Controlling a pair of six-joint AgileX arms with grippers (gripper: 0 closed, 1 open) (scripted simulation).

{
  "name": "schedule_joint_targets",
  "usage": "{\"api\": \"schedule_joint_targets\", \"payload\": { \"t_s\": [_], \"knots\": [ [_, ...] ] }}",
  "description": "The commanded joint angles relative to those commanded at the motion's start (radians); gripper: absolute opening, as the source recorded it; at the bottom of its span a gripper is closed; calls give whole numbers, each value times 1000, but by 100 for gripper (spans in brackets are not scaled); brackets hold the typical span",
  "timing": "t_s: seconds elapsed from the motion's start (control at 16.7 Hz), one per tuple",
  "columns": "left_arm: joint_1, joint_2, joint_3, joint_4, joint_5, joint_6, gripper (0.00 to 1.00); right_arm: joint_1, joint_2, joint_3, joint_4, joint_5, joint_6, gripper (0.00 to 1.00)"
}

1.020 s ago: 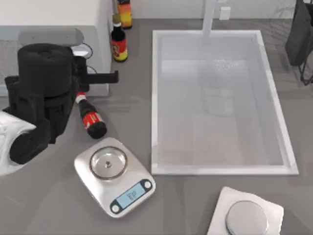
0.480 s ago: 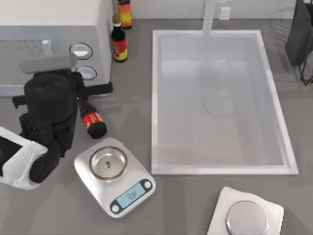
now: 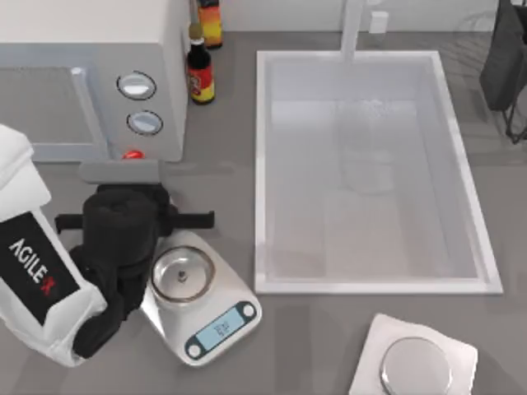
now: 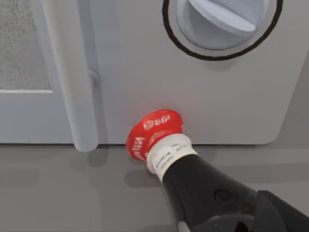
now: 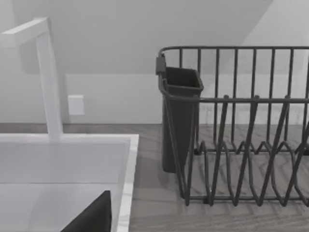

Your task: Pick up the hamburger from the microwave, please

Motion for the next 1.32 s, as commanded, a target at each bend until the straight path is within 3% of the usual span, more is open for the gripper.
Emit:
{"api": "schedule_joint_targets", "payload": {
  "t_s": [0.18, 0.96, 1.32],
  "knots": [
    [0, 0, 0, 0, 0, 0, 0, 0, 0, 0, 0, 0, 0, 100],
    [0, 0, 0, 0, 0, 0, 98, 0, 0, 0, 0, 0, 0, 100],
    [0, 0, 0, 0, 0, 0, 100, 0, 0, 0, 0, 0, 0, 100]
  ]
}}
